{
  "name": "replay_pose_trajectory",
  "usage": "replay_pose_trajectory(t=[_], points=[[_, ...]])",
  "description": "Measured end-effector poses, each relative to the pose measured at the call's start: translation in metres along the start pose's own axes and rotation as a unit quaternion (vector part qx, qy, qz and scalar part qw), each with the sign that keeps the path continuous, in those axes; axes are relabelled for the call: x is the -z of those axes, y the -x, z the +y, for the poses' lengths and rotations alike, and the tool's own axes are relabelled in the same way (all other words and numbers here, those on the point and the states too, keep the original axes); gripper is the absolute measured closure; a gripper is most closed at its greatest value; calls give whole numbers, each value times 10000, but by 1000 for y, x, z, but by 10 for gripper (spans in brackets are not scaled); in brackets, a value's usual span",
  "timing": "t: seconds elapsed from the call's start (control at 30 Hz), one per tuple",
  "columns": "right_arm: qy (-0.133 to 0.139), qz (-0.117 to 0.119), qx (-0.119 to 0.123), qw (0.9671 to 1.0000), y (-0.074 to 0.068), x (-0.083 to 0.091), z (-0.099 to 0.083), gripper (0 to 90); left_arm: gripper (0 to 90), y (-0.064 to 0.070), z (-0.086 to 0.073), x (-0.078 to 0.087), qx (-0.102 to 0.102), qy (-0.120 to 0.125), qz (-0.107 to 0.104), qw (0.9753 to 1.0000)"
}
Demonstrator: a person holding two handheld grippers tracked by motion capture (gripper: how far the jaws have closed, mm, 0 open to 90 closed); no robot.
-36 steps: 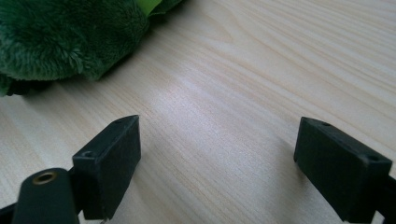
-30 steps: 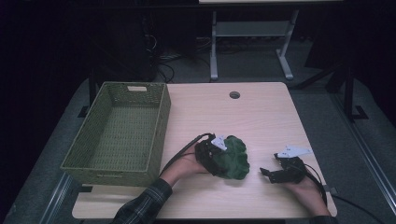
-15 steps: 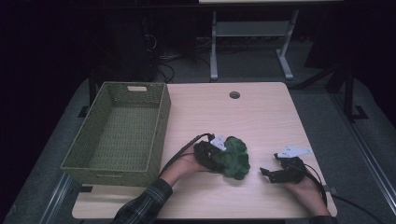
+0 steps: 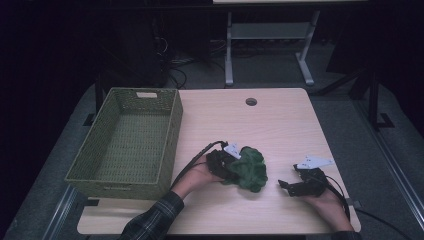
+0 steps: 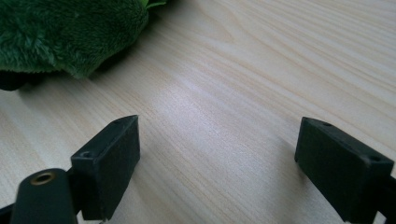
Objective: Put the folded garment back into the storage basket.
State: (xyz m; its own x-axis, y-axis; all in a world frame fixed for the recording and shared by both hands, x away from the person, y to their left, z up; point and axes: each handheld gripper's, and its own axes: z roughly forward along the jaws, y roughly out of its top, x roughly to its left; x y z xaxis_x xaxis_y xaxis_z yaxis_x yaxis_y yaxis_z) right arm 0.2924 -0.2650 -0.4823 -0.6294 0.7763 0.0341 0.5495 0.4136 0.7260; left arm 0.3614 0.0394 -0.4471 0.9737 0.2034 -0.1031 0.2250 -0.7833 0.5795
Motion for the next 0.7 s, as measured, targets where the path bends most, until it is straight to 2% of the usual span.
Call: replay_pose_trajectory(t=[0.1,0.13,0.3,0.43,0.7], points=[[-43,-19,-31,10000,0,0,0,107,690,0,2,7,106,88,35,9999],[-46,-40,-55,10000,0,-1,0,100,691,1,3,13,230,174,49,9996],[-57,-53,-52,10000,0,-1,0,89,690,3,7,29,343,361,85,9987],[-57,-54,-53,10000,0,-1,0,89,690,4,8,38,384,364,128,9985],[-59,-59,-54,10000,0,-1,0,89,688,1,13,76,582,423,304,9969]])
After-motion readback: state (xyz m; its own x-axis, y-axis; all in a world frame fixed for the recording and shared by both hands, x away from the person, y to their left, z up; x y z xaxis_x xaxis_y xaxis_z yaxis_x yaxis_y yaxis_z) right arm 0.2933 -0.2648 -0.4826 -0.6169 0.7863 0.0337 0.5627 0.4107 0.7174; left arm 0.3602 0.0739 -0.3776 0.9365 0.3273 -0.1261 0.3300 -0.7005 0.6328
